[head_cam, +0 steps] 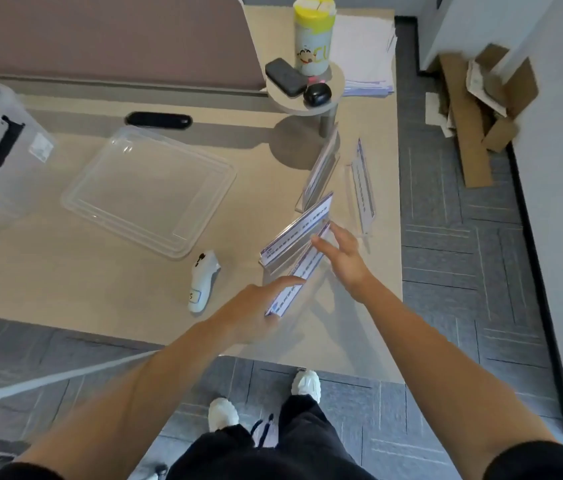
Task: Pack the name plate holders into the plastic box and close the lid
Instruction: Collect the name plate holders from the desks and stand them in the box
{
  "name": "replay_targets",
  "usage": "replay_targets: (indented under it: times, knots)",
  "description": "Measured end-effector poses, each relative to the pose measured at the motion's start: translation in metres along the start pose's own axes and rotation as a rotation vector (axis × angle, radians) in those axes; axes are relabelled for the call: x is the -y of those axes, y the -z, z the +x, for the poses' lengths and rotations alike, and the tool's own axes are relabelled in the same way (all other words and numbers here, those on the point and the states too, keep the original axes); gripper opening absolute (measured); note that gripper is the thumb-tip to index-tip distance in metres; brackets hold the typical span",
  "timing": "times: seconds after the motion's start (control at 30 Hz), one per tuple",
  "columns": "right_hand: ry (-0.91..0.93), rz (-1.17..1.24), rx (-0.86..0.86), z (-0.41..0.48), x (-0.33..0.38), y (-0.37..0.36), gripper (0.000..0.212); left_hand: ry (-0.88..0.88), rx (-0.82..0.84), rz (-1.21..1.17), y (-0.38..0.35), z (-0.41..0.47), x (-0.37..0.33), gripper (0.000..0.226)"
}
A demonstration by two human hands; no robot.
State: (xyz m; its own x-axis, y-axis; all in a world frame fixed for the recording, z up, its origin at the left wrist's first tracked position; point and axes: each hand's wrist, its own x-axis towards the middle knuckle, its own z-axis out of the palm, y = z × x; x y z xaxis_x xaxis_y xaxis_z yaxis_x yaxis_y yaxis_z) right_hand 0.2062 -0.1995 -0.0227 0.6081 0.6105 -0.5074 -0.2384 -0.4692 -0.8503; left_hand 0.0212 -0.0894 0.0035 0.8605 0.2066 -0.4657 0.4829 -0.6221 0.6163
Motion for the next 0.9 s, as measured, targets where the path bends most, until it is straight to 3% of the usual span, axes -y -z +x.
replay_targets:
  times: [0.07,0.23,0.37,0.63,0.77,0.9]
  knots:
    - [-0.098,0.157,0.04,-0.007,0.012,-0.007,0.074,-0.015,-0.01,-0.024,0.005,-0.004,-0.004,0.078]
    - [-0.09,0.153,-0.048,-0.023,0.044,-0.031,0.09,-0.083,-0.043,-0.074,0.029,-0.028,-0.013,0.075]
    - [0.01,0.085,-0.132,-0.042,0.082,-0.064,0.06,-0.14,-0.108,-0.149,0.048,-0.059,-0.002,0.08]
    - [0.243,-0.025,-0.162,-0.09,0.173,-0.153,0.063,-0.272,-0.307,-0.519,0.101,-0.133,0.056,0.106]
    - [0.284,0.065,-0.093,-0.111,0.222,-0.206,0.053,-0.333,-0.379,-0.677,0.129,-0.167,0.087,0.102]
    - [0.296,0.141,0.009,-0.121,0.258,-0.26,0.044,-0.332,-0.491,-0.719,0.16,-0.193,0.112,0.082]
